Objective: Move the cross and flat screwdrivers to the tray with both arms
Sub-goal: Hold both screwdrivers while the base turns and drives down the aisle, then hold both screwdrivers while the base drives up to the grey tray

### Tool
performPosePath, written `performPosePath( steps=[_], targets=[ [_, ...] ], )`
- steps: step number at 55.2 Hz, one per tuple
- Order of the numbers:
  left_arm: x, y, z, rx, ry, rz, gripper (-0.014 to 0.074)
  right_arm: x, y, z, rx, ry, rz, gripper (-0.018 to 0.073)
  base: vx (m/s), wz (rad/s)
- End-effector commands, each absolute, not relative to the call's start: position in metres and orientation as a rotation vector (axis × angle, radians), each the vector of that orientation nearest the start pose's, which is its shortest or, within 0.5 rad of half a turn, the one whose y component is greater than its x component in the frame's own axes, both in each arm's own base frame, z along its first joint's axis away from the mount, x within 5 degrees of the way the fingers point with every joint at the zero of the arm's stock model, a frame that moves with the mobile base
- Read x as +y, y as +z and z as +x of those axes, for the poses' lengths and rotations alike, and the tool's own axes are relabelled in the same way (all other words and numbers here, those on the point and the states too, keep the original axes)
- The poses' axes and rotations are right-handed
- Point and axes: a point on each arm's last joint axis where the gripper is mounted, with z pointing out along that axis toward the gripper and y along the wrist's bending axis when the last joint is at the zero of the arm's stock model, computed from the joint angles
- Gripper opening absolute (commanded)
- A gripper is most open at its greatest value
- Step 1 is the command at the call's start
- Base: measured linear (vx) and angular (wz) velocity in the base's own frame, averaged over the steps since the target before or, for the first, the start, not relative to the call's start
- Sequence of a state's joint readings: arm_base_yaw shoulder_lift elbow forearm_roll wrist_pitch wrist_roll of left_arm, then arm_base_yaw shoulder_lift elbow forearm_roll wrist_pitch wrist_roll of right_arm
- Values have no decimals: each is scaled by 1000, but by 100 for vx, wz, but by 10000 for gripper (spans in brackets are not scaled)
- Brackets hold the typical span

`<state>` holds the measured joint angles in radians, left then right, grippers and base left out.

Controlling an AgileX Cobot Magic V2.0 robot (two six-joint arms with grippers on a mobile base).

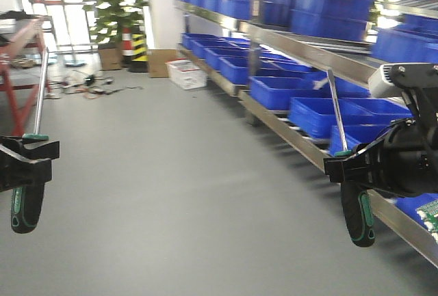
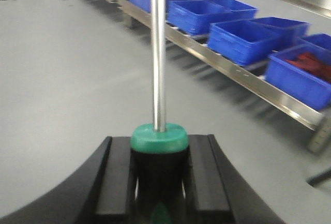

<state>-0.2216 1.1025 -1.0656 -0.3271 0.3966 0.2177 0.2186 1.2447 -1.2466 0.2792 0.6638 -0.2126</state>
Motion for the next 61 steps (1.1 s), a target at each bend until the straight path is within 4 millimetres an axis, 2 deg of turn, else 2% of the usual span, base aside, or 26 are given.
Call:
performPosePath(
  steps=[1, 30, 61],
  targets=[
    [-62, 423, 229, 1757, -338, 173, 3, 72, 424, 256, 1979, 320, -294, -8, 57, 61],
    [-62, 423, 229, 1756, -338, 173, 3, 72, 424, 256, 1979, 320, -294, -8, 59, 46],
    [-62, 423, 229, 1756, -338, 173, 3, 72, 424, 256, 1986, 321, -297, -8, 61, 12]
  ],
)
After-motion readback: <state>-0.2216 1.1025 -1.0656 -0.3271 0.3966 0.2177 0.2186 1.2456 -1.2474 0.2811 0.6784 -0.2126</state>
